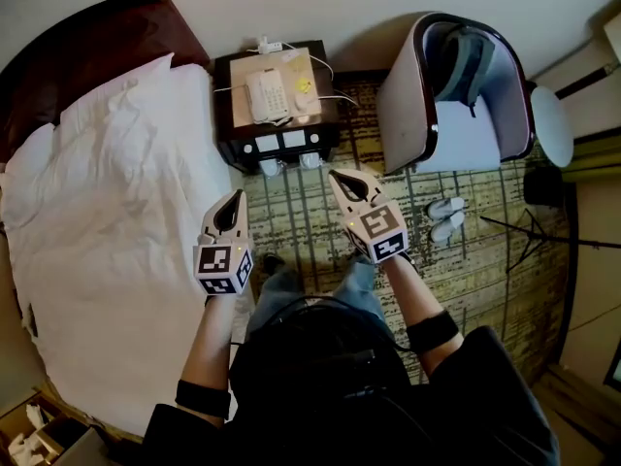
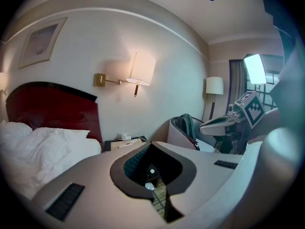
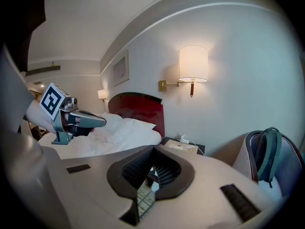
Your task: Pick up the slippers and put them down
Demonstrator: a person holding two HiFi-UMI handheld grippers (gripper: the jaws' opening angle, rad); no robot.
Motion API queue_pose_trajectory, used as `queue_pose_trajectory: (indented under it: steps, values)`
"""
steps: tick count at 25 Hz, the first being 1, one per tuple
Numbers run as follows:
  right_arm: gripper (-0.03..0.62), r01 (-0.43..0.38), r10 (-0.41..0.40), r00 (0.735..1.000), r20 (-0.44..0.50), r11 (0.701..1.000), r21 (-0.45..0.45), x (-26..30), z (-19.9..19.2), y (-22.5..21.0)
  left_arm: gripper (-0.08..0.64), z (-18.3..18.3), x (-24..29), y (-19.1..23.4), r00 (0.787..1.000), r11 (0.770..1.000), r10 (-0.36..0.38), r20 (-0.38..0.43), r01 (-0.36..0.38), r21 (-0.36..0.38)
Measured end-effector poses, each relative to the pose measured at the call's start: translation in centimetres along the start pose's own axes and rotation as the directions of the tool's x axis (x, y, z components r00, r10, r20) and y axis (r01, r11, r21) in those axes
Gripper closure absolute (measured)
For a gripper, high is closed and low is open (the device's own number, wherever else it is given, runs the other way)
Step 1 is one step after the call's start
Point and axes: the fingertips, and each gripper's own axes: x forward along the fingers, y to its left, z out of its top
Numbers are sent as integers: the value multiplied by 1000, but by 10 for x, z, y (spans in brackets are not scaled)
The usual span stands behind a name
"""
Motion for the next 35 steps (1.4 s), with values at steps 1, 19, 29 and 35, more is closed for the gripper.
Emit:
queue_pose_trajectory:
  steps: [1,19,29,35]
  values:
    - [588,-3,3,1000,-6,1000,3,2,-3,-2,572,-2,1,-2,1000,1000,5,-4,-5,-1]
    - [367,41,-24,997,-67,960,278,123,-232,-57,572,-173,126,-19,991,990,-30,-133,47,130]
    - [253,140,-106,990,-97,870,473,221,-426,-122,572,-326,249,-25,984,973,-50,-170,86,215]
    - [215,130,-102,992,-80,769,626,282,-511,-148,572,-397,328,-35,976,944,-109,-187,161,289]
